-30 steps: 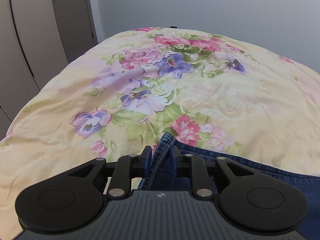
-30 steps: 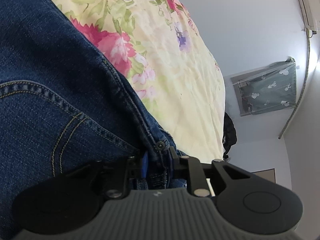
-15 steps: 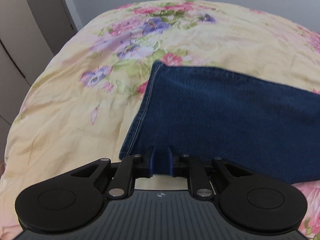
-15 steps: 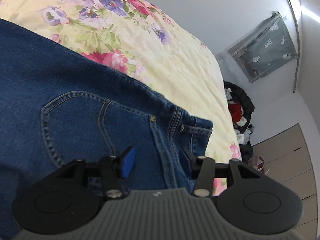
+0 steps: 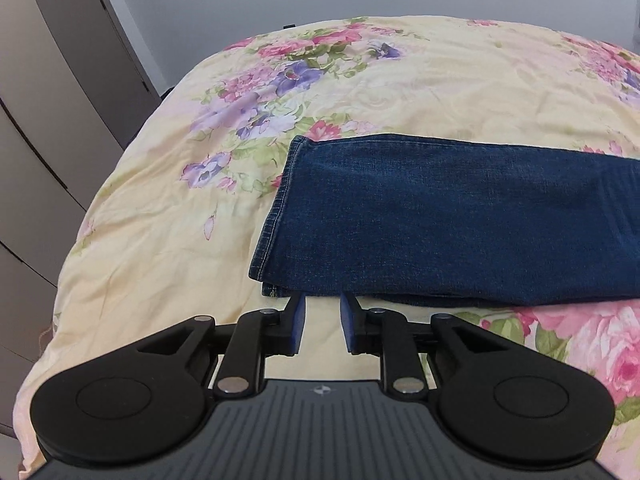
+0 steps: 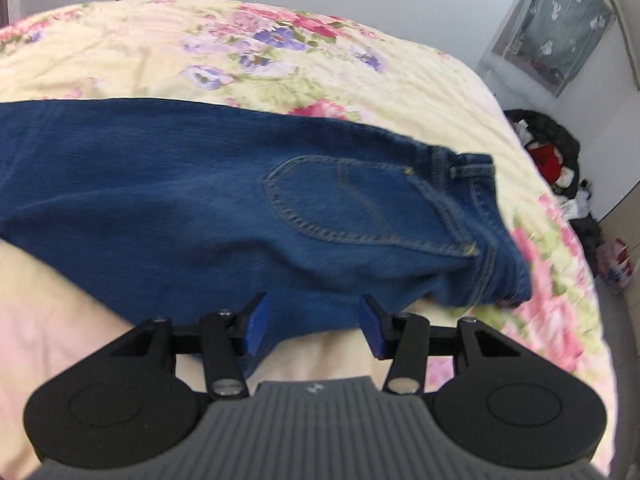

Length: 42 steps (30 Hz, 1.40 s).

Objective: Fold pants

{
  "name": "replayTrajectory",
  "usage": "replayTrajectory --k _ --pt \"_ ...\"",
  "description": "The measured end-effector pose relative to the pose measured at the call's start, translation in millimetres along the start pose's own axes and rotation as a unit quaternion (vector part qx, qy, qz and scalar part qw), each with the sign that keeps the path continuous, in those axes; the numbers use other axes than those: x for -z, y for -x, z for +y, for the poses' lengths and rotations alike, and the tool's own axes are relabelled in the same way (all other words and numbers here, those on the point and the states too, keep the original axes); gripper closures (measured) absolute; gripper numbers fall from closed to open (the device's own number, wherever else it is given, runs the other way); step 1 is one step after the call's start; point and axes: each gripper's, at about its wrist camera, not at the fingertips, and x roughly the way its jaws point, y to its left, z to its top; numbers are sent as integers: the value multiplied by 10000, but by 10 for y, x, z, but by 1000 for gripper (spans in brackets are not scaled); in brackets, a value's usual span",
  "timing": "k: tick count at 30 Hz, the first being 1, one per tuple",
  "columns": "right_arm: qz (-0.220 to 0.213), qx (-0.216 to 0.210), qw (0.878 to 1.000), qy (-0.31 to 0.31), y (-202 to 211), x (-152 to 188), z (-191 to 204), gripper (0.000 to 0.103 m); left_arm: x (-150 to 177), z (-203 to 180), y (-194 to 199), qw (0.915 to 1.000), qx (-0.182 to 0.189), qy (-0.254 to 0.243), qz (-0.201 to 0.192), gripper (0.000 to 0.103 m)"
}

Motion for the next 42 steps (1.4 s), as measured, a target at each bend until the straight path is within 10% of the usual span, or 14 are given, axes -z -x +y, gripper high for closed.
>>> replayTrajectory --k 23,26,27,31,42 --pt "-250 -423 9963 -705 40 540 325 71 40 -434 -239 9989 -283 -385 11 77" --pt "-135 -205 9973 -696 -112 502 375 79 29 -489 -315 9986 -283 -449 29 77" --pt "-143 -143 9970 -741 -131 499 367 97 24 -499 -338 9985 -284 -468 48 77" --pt "-193 -159 9957 -888 53 484 255 101 -5 -515 -427 9984 -263 -499 103 77" --pt "592 -695 9879 -1254 -45 614 -90 102 -137 -622 -230 9997 -14 -198 -108 77"
